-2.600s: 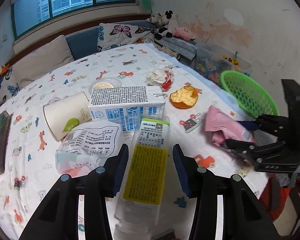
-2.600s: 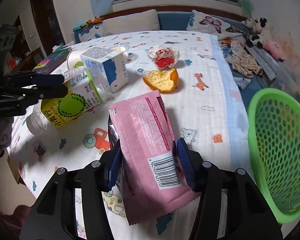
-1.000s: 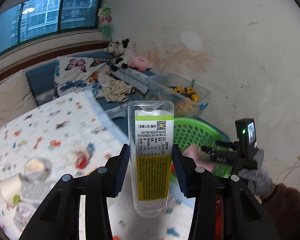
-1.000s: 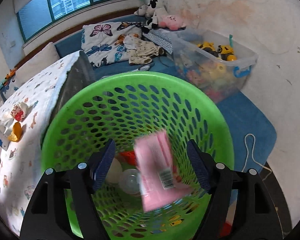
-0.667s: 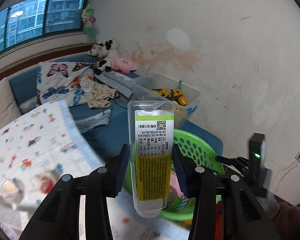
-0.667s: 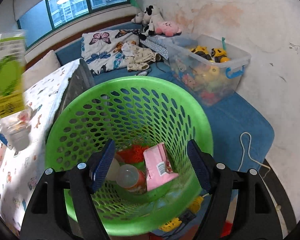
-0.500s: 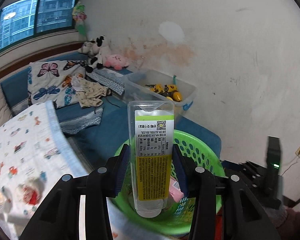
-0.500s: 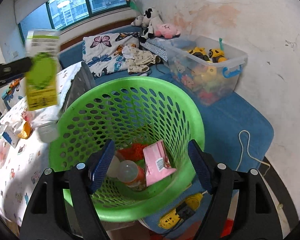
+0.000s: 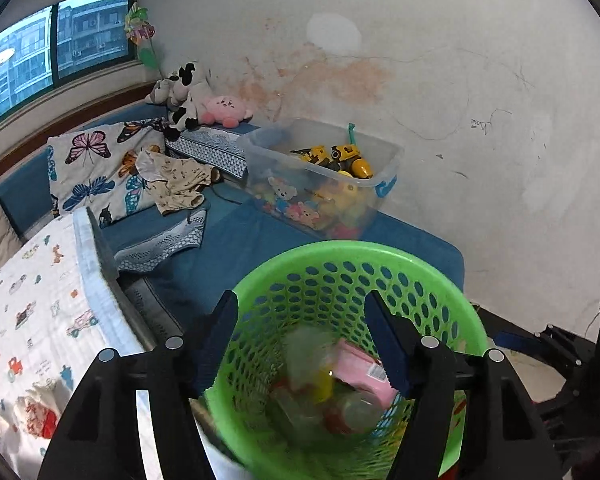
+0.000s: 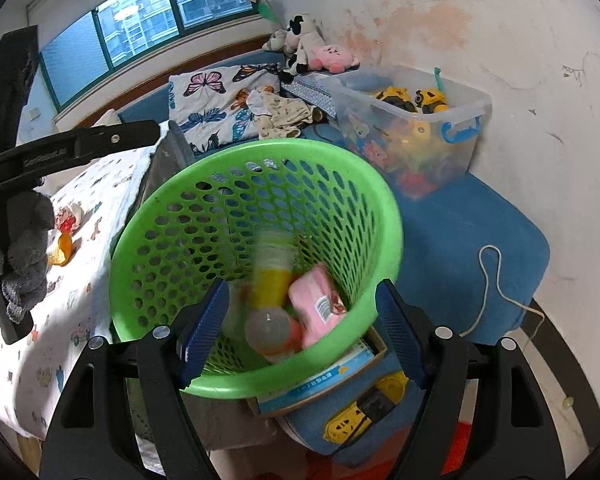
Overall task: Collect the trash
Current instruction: 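Lower the yellow-labelled tube into the basket and open the left tool, then move both tools back over the bed toward the remaining trash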
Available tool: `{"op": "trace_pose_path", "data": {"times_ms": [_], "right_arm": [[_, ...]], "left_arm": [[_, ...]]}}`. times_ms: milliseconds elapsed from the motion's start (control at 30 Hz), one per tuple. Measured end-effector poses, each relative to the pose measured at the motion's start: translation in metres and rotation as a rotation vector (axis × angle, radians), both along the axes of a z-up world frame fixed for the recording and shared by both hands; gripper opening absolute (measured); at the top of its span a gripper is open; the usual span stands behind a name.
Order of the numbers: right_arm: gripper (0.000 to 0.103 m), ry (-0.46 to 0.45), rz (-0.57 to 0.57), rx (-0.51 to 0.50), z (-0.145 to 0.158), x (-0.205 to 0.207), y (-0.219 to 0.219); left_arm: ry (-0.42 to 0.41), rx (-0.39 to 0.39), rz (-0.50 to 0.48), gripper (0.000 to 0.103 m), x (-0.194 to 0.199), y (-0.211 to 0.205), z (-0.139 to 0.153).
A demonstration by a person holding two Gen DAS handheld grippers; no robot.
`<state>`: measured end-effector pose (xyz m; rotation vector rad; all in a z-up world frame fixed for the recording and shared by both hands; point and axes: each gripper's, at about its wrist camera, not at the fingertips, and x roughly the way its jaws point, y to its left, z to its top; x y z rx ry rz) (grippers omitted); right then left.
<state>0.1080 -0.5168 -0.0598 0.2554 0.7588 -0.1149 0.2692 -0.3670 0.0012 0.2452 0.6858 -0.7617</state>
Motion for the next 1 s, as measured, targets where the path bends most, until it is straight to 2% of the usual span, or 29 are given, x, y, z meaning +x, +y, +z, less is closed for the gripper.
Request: {"op": "trace_pose_path", "data": {"times_ms": [200, 533, 767, 1000], "right_arm": [[0.076, -0.017, 0.026, 0.013, 0.006, -0.005, 0.016], [0.077, -0.055, 0.13, 0.022, 0.022, -0.005, 0.068], [0.078, -0.081, 0.219, 0.026, 0.034, 0.0, 0.112], [0.078, -0.086, 0.302, 0.015, 0.041, 0.007, 0.153]], "left_arm": [[0.001, -0.042, 0.045, 0.064, -0.02, 0.04, 0.014], [0.005, -0.086, 0.189, 0.064, -0.066, 0.134, 0.024], [-0.033, -0.057, 0.314, 0.064, -0.096, 0.2, 0.023], [-0.056, -0.06, 0.456, 0.064, -0.113, 0.27, 0.02]]}}
